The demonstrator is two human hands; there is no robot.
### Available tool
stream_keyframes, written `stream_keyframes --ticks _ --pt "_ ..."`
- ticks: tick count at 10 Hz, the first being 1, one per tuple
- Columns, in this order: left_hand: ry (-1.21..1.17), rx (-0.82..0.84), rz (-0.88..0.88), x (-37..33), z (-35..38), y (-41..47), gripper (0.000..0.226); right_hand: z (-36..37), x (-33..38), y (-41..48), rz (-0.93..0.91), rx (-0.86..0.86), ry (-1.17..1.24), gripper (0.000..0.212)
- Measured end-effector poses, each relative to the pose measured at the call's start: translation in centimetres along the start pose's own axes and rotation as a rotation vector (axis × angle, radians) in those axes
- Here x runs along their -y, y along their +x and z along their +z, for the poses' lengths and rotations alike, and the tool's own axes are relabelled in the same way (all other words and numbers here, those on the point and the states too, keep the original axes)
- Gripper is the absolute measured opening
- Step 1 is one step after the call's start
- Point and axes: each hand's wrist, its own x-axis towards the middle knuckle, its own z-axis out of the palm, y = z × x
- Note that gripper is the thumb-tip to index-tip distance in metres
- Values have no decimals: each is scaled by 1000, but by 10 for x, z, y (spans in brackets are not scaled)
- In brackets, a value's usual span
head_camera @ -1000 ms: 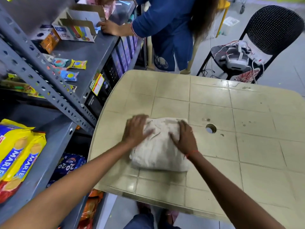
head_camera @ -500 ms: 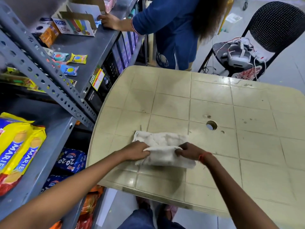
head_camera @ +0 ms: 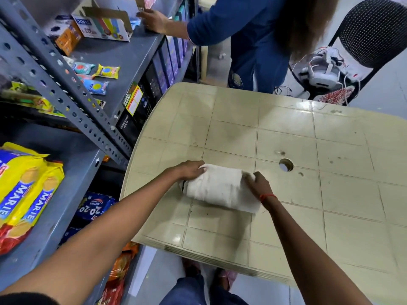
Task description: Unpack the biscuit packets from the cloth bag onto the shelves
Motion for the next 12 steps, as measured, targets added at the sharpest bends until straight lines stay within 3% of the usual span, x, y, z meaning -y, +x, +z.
stream_keyframes --ticks 1,2,3,4,5,8,9,10,11,12 --pt "94 -94 -85 5 6 10 41 12 -6 1 7 -58 52 31" --pt "234 -377 -85 1 20 6 39 20 -4 -4 -117 -315 -154 38" --pt "483 -562 226 -7 67 -11 49 45 -10 -21 -456 -394 -544 58" --pt "601 -356 297 1 92 -21 59 68 -19 -32 -528 -145 -684 63" --pt "566 -313 198 30 93 -27 64 102 -12 -37 -412 -6 -713 64" --pt "609 -141 -113 129 59 -103 67 188 85 -77 -491 225 -768 66" --pt "553 -13 -169 104 33 -108 67 164 113 -78 -409 364 -782 63" --pt "461 -53 -135 66 5 -101 50 121 138 -72 -419 460 -759 52" --pt "403 -219 6 -22 -67 -98 33 14 196 -59 -493 388 -818 30" --pt "437 -403 96 -97 -126 -111 35 -77 240 -66 -491 298 -794 34"
